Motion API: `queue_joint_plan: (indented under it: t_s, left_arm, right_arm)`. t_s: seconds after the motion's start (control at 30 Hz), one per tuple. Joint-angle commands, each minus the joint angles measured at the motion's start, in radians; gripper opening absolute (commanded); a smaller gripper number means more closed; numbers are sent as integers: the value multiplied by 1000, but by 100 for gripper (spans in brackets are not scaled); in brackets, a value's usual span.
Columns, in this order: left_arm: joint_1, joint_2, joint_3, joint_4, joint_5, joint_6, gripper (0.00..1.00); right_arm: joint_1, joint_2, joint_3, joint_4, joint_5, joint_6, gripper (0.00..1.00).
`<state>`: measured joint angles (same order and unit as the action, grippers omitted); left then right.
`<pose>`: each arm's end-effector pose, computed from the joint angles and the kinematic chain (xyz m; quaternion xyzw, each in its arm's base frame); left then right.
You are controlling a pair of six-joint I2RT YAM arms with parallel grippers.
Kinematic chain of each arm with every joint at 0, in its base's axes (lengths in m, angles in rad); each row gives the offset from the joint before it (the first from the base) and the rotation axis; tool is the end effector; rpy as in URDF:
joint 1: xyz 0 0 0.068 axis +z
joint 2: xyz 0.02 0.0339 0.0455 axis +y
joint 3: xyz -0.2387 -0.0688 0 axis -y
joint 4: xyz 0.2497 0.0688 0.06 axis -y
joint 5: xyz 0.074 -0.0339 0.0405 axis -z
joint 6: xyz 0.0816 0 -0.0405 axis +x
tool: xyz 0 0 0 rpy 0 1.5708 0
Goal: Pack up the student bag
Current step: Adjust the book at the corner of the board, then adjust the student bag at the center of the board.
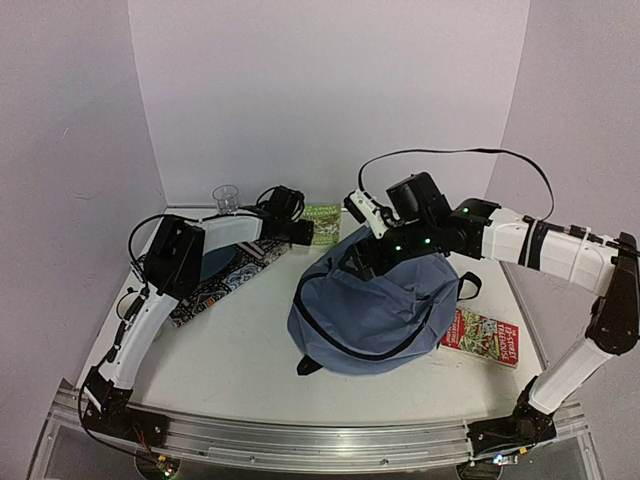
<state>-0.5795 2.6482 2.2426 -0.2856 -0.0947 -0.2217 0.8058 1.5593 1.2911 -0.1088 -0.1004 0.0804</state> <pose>0.5087 -0.3237 0.0842 0.1410 0.8930 -0.1264 0.4083 0.2837 0.3074 0.2867 -0.3194 0.7623 0.2782 0.4894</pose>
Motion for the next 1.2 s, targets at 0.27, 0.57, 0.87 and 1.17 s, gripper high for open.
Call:
queue_joint_plan:
  t_s: [0.27, 0.57, 0.87, 1.17]
  left_arm:
    - [-110, -98, -345, -178, -165, -12, 43]
    - [-155, -273, -604, -142, -119, -84, 30]
    - [-155, -472, -743, -96, -99, -161, 33]
    - [-148, -588, -716, -90, -64, -202, 51]
  right_arm:
    - [-25, 0, -19, 47, 41, 56, 77]
    - [-69, 171, 127, 45, 55, 113, 75]
    - [-114, 415, 263, 34, -37, 157, 73]
    - [-344, 485, 152, 6, 62, 183, 69]
